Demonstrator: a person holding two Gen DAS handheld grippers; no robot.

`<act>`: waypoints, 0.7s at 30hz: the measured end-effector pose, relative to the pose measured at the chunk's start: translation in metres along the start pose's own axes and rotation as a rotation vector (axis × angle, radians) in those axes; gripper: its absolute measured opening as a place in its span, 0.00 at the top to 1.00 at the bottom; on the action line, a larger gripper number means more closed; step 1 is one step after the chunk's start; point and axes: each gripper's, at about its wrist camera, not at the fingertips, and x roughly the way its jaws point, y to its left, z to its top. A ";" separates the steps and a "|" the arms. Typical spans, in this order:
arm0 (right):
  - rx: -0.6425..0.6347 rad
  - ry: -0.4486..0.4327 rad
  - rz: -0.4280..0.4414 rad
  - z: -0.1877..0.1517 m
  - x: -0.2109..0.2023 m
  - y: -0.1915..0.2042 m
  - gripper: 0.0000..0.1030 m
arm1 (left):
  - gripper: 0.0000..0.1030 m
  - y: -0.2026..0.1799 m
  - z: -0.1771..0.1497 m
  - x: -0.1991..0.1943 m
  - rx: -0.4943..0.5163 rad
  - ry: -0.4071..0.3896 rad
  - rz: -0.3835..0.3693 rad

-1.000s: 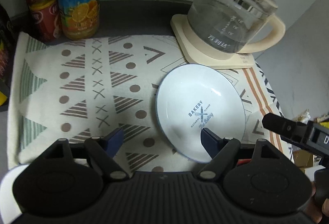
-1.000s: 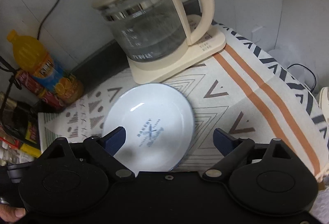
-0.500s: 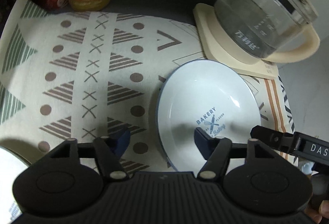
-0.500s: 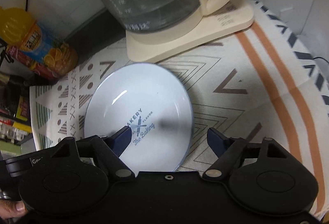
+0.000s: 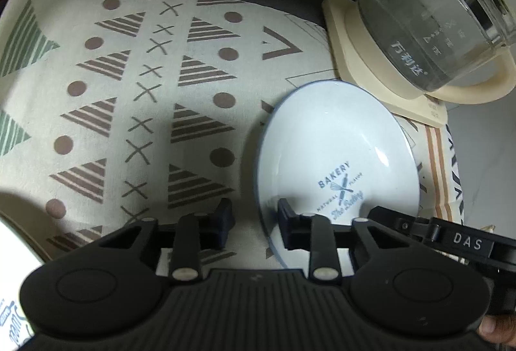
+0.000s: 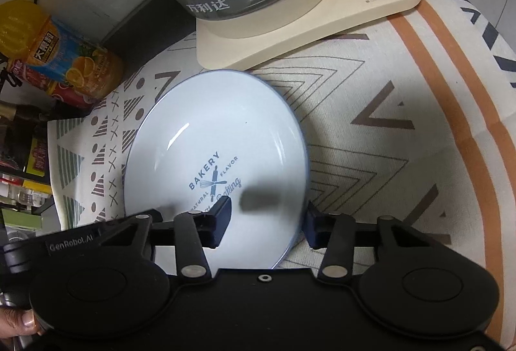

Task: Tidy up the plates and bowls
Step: 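Close both grippers on the rim of the 'BAKERY' plate, then lift the 'BAKERY' plate with both grippers and carry it over the plate stack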

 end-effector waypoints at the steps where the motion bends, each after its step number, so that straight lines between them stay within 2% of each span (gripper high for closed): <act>1: 0.000 -0.003 0.004 0.001 -0.001 -0.002 0.76 | 0.84 -0.001 0.000 0.000 0.008 0.007 -0.016; 2: 0.006 -0.010 0.025 0.000 -0.004 -0.004 0.79 | 0.85 -0.003 0.000 0.001 0.012 0.012 -0.024; 4: 0.009 -0.037 0.079 0.000 -0.012 -0.006 0.87 | 0.85 -0.007 -0.001 -0.001 0.031 -0.003 0.014; 5: 0.004 -0.050 0.098 0.000 -0.017 -0.005 0.87 | 0.85 -0.006 -0.001 -0.002 0.026 -0.013 0.022; 9: -0.009 -0.085 0.140 0.001 -0.031 0.003 0.87 | 0.85 0.000 0.002 -0.017 0.010 -0.062 -0.001; 21: -0.093 -0.197 0.242 -0.001 -0.071 0.040 0.86 | 0.84 0.001 -0.004 -0.072 -0.034 -0.154 0.017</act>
